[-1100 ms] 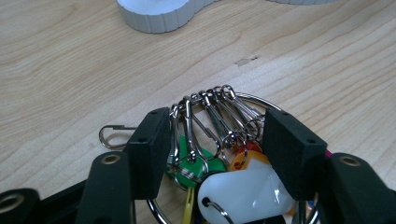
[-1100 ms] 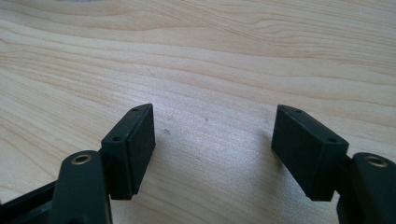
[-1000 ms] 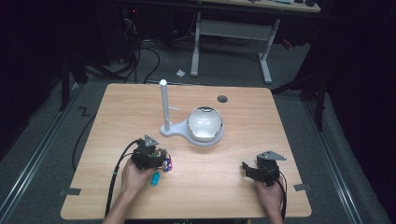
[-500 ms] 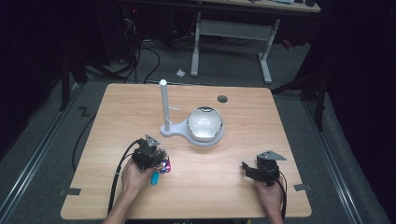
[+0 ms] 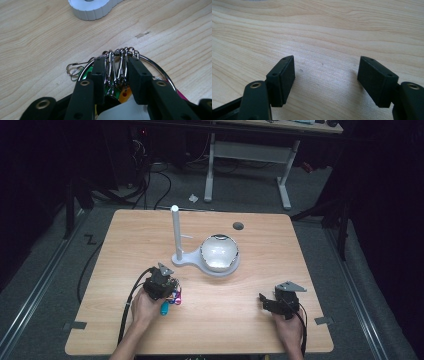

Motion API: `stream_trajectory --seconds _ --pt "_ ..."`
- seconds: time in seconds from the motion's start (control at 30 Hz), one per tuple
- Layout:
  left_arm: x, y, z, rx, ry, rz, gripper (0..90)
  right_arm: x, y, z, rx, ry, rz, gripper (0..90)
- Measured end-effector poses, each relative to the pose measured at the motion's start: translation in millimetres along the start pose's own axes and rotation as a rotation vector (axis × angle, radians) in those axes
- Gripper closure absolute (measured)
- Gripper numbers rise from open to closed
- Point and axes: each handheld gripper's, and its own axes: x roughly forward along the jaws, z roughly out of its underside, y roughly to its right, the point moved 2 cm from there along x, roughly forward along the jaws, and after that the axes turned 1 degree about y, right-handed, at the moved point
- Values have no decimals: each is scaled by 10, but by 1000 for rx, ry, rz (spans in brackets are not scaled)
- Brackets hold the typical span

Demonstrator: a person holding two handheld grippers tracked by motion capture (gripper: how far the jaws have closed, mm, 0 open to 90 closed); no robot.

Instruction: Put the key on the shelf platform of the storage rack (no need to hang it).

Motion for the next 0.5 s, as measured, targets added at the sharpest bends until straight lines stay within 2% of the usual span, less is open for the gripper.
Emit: stream_trajectory --seconds 0.07,0.13,0.23,0.37,0.43,0.47,0.5 --pt "1 34 15 -31 -23 0 701 0 0 0 0 0 0 304" --pt "29 53 3 -49 -26 2 703 0 0 0 0 0 0 304" --pt "74 67 -9 -48 -16 6 702 0 0 0 0 0 0 304" --pt "81 72 -34 -77 -38 3 706 0 0 0 0 0 0 304" --pt "84 63 -49 -77 -45 10 713 0 0 0 0 0 0 304" --pt "84 68 -57 -96 -50 5 716 0 0 0 0 0 0 304" --pt "84 64 -61 -94 -52 6 725 0 0 0 0 0 0 304"
